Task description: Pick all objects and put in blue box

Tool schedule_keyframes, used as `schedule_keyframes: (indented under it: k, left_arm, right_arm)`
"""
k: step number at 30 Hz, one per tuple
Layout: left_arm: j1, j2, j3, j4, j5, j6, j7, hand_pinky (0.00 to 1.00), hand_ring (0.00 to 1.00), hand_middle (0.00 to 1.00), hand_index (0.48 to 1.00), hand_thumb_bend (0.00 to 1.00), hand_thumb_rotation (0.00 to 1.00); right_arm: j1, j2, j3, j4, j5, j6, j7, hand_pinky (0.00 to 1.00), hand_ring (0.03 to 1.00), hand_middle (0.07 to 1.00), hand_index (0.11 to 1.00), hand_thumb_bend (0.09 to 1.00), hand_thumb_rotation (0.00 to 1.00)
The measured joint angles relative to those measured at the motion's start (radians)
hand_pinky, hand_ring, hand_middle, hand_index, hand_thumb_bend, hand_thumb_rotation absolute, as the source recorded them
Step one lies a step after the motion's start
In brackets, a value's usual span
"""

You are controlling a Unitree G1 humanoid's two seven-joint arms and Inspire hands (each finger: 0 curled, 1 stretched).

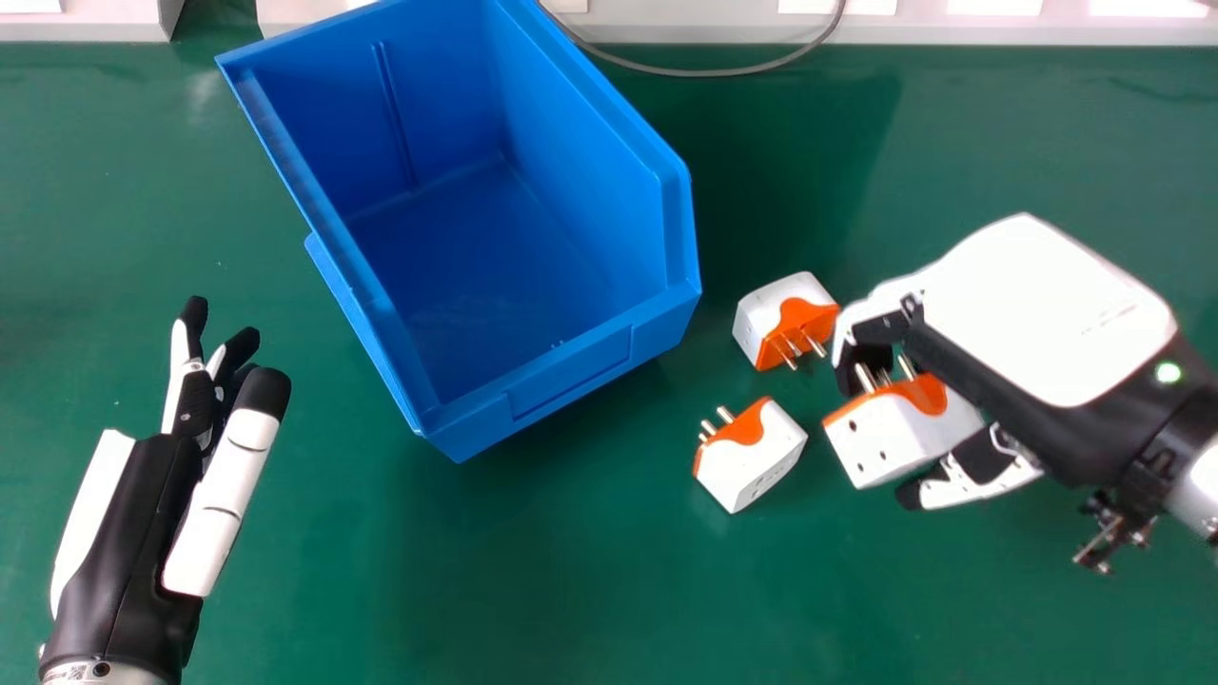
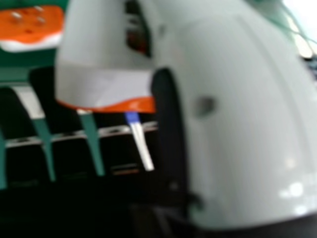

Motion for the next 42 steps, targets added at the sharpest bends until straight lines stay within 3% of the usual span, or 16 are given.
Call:
schedule_keyframes:
  k: [6, 10, 16, 24, 31, 42]
  left_arm:
    - [-0.018, -0.009, -0.007, 0.013, 0.004, 0.002, 0.003, 0.93, 0.95, 0.97, 0.957, 0.71, 1.0]
    - [-0.03, -0.012, -0.011, 0.017, 0.01, 0.004, 0.006, 0.93, 0.95, 0.96, 0.953, 0.71, 1.0]
    - [-0.034, -0.015, -0.012, 0.021, 0.012, 0.006, 0.017, 0.92, 0.95, 0.96, 0.949, 0.71, 1.0]
    - [-0.047, -0.017, -0.021, 0.03, 0.011, 0.006, 0.018, 0.91, 0.94, 0.95, 0.939, 0.72, 1.0]
    - [-0.048, -0.016, -0.021, 0.03, 0.008, 0.019, 0.015, 0.9, 0.93, 0.95, 0.934, 0.73, 0.99]
    - [-0.046, -0.017, -0.019, 0.029, 0.001, 0.041, 0.015, 0.89, 0.93, 0.95, 0.929, 0.74, 0.98]
  right_arm:
    - [-0.049, 0.104, 0.002, -0.082, 0.054, 0.029, 0.052, 0.35, 0.424, 0.522, 0.454, 0.495, 0.0]
    - [-0.129, 0.198, 0.061, -0.087, 0.044, 0.03, 0.06, 0.34, 0.431, 0.527, 0.458, 0.494, 0.0]
    - [-0.241, 0.308, 0.137, -0.006, -0.028, 0.0, 0.02, 0.33, 0.433, 0.53, 0.461, 0.494, 0.0]
    - [-0.406, 0.45, 0.237, 0.213, -0.212, 0.048, -0.09, 0.33, 0.431, 0.523, 0.46, 0.495, 0.0]
    - [-0.572, 0.535, 0.318, 0.407, -0.283, 0.112, -0.114, 0.33, 0.44, 0.514, 0.482, 0.496, 0.0]
    - [-0.789, 0.648, 0.443, 0.768, -0.345, 0.143, -0.283, 0.33, 0.435, 0.512, 0.506, 0.495, 0.0]
